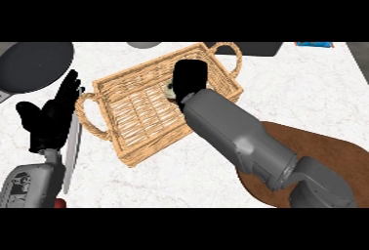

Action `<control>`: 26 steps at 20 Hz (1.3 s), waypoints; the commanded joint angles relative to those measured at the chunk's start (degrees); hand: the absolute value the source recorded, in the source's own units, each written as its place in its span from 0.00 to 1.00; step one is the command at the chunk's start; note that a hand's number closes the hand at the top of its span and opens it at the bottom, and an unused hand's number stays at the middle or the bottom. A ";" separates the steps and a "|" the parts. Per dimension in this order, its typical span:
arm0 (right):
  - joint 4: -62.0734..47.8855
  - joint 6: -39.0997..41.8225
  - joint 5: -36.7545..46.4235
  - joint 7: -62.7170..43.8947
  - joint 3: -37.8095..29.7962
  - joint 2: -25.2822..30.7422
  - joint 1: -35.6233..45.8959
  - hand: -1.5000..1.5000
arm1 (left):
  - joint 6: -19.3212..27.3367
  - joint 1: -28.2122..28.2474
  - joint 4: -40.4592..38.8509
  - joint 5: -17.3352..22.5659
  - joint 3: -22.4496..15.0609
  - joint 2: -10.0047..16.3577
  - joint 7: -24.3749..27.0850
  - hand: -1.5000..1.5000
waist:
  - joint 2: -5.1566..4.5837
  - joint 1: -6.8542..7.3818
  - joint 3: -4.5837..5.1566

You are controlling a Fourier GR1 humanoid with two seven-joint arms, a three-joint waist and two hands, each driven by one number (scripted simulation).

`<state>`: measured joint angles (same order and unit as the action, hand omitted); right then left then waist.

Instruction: Pick the cupcake from the cutting board and place it in the basket

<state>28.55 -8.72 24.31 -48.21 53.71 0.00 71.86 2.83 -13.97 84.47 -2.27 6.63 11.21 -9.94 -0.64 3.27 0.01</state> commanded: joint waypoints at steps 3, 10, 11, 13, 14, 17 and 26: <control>1.24 -4.23 -0.55 -3.32 -0.29 0.00 -1.11 0.00 | -0.92 -0.84 -2.70 0.80 1.40 0.66 1.93 0.50 | -0.01 -0.53 0.04; 5.26 -20.31 -0.55 0.36 -4.77 0.00 -2.08 0.00 | -0.54 0.51 -3.21 0.08 0.67 -0.21 2.26 0.50 | 0.18 -1.66 0.01; 5.73 -21.40 -1.23 0.17 -7.52 0.00 -0.14 0.00 | 1.21 0.33 -1.06 -0.70 0.79 -0.26 0.03 0.50 | 0.43 -2.01 -0.04; 8.16 -26.63 -2.02 -2.16 -9.51 0.00 0.39 0.00 | 0.04 1.06 -0.68 0.42 1.01 -0.25 1.19 0.50 | 0.51 -1.65 -0.03; 8.34 -27.76 -2.57 -1.84 -9.82 0.00 -0.33 0.00 | 1.03 -3.06 -1.81 0.05 1.76 0.67 -2.08 0.50 | 0.31 -1.77 -0.04; 10.51 -32.33 -2.37 -6.01 -12.72 0.01 0.36 0.00 | 0.20 1.44 -0.84 0.21 1.52 0.41 -0.27 0.50 | 0.74 -2.30 -0.01; 29.98 -34.89 -4.37 -2.22 -20.53 10.37 -16.44 0.00 | -0.03 3.72 2.73 1.29 3.13 1.55 -1.49 0.50 | 1.33 -5.01 -0.09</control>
<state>50.58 -40.14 21.18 -50.30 35.85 6.69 61.96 3.53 -10.17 85.72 -1.85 9.22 11.93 -9.64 0.65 -1.27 -0.09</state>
